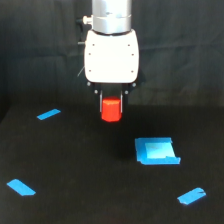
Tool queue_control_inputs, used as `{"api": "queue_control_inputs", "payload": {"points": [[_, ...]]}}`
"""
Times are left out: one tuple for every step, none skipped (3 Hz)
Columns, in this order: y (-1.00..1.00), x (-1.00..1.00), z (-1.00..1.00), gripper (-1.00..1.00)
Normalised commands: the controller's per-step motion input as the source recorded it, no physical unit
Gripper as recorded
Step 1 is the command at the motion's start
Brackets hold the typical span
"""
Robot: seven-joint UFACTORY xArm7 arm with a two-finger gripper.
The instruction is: Pick up the red object from the table
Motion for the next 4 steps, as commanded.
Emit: {"api": "queue_control_inputs", "payload": {"points": [[0.0,0.08,0.05,-0.98],[-0.13,0.0,0.09,-1.0],[-0.1,0.06,0.05,-0.97],[0.05,0.06,0.05,-1.0]]}}
